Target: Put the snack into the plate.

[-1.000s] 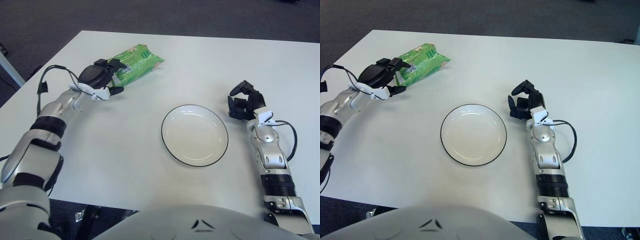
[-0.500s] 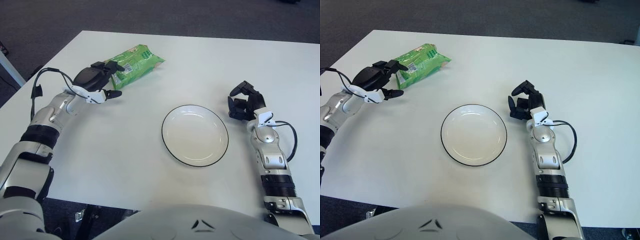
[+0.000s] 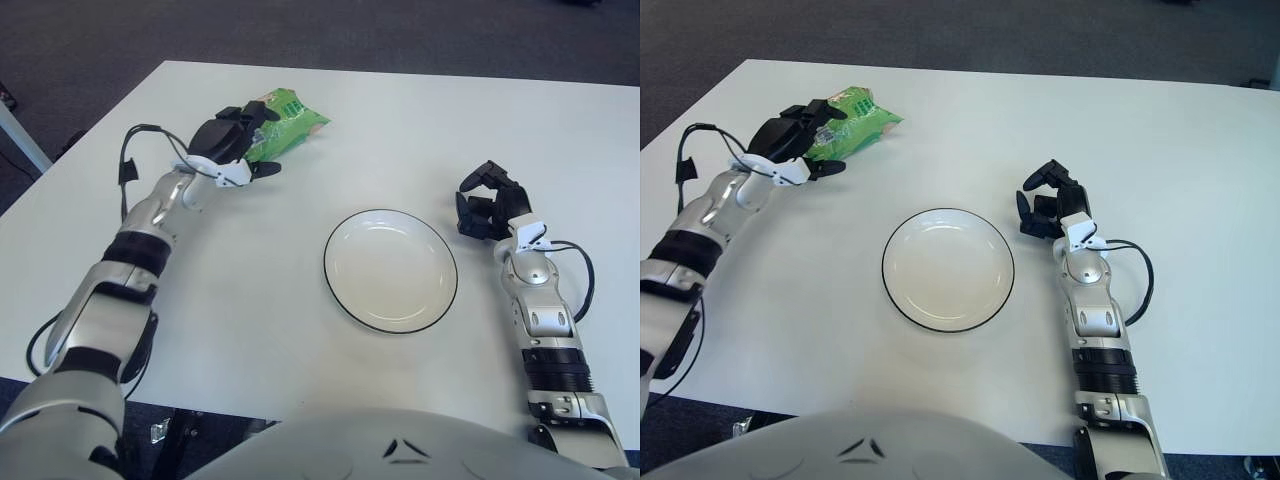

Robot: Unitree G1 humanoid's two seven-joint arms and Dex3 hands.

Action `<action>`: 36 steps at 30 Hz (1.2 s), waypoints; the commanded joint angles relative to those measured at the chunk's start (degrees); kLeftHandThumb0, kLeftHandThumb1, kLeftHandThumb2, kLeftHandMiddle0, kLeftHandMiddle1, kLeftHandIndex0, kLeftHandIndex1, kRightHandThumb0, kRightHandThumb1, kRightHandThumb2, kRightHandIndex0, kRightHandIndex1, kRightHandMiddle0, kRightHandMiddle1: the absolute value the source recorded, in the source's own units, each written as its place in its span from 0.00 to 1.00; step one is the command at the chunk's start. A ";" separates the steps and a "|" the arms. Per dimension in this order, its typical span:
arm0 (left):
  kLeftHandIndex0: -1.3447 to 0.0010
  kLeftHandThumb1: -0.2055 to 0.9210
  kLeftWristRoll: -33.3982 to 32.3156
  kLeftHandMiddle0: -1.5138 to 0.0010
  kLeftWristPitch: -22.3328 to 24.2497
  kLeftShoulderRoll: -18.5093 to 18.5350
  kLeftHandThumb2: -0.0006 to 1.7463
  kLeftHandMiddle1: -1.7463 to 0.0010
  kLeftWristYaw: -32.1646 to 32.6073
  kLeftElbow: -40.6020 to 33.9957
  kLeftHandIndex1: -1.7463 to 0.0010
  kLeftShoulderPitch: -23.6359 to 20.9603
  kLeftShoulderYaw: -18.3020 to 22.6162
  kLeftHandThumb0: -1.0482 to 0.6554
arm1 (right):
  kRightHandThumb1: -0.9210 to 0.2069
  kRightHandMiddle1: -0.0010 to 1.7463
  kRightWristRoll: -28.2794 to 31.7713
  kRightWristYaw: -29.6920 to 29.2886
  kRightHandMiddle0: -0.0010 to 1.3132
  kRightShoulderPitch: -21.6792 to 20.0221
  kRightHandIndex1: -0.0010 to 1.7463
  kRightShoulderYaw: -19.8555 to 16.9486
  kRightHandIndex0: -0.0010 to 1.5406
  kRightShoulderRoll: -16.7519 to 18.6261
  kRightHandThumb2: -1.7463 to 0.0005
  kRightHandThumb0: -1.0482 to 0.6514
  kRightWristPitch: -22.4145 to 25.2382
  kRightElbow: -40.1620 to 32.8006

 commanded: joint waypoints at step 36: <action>1.00 1.00 9.32 0.99 17.97 -13.86 0.55 0.98 10.43 29.54 0.70 -19.42 -13.13 0.05 | 0.42 1.00 -0.78 1.79 0.39 5.35 1.00 0.35 0.79 0.58 0.34 0.36 3.93 2.83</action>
